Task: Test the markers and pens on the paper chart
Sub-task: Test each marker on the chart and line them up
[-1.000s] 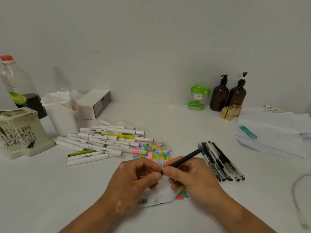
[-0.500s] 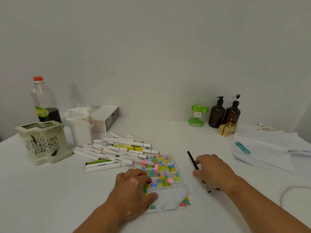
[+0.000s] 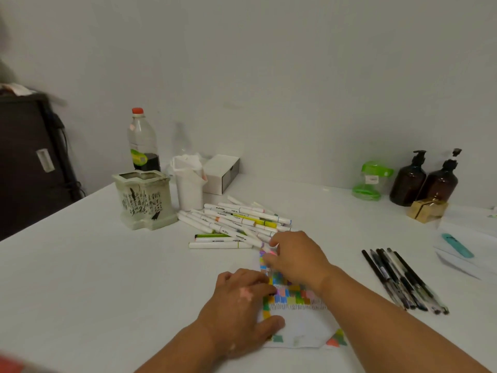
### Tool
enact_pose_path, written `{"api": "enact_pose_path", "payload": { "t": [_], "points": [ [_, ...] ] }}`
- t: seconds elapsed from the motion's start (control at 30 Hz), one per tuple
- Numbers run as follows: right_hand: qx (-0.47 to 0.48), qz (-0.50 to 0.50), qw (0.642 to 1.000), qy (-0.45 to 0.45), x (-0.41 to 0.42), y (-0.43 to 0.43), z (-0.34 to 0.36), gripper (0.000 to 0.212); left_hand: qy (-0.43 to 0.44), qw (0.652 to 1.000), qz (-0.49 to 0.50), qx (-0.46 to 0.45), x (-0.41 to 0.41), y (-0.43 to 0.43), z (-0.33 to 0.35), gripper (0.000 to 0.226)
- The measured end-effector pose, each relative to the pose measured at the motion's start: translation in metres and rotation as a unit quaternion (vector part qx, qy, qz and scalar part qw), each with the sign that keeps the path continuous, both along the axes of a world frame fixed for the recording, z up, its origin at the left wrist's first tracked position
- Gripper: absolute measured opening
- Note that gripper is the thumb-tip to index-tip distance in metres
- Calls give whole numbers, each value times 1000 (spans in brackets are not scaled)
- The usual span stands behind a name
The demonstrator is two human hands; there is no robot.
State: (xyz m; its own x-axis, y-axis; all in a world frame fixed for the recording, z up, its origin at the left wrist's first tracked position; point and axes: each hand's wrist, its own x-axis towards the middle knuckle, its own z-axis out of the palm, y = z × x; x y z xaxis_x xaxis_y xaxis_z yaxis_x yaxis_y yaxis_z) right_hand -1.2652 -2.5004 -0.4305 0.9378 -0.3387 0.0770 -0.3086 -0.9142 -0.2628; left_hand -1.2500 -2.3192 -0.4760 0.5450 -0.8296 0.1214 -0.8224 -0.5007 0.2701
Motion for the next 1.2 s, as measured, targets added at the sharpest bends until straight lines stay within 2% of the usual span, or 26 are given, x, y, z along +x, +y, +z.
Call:
{"api": "enact_pose_path", "payload": {
  "t": [0.1,0.27,0.33,0.37,0.43,0.47,0.5,0.53,0.6,0.7,0.9,1.0,1.2],
  "points": [
    [-45,-16,999,20,13,9,-8,27,-1,1000,0,-13,1,0,-2,77],
    [7,-82,996,20,-6,-7,5,13,9,1000,-5,-18,2,2,-1,76],
    [118,-108,987,-13,-30,-20,11,9,15,1000,-8,-22,1,2,-1,74],
    [224,-114,967,-39,-45,-24,12,8,15,999,-12,-30,1,3,-1,72],
    [451,-100,883,-88,-74,-24,11,11,17,997,-25,-69,-1,4,0,63],
    [520,-88,842,-112,-87,-21,8,14,22,994,-32,-102,-1,5,0,55],
    [553,-78,818,-137,-97,-18,4,17,30,989,-36,-140,0,6,2,47],
    [565,-68,807,-157,-105,-14,1,18,41,983,-37,-178,0,7,3,40],
    [555,-50,810,-182,-112,-2,-3,15,60,968,-37,-242,0,9,6,34],
    [537,-21,821,-195,-108,16,-5,16,73,956,-48,-280,-4,11,10,36],
    [478,17,854,-205,-95,35,-6,6,57,952,-56,-296,-7,12,13,22],
    [452,25,860,-238,-97,32,-4,10,51,956,-56,-282,-8,11,11,26],
    [428,45,870,-242,-94,40,-14,9,66,957,-80,-271,-15,5,11,29]
  ]
}}
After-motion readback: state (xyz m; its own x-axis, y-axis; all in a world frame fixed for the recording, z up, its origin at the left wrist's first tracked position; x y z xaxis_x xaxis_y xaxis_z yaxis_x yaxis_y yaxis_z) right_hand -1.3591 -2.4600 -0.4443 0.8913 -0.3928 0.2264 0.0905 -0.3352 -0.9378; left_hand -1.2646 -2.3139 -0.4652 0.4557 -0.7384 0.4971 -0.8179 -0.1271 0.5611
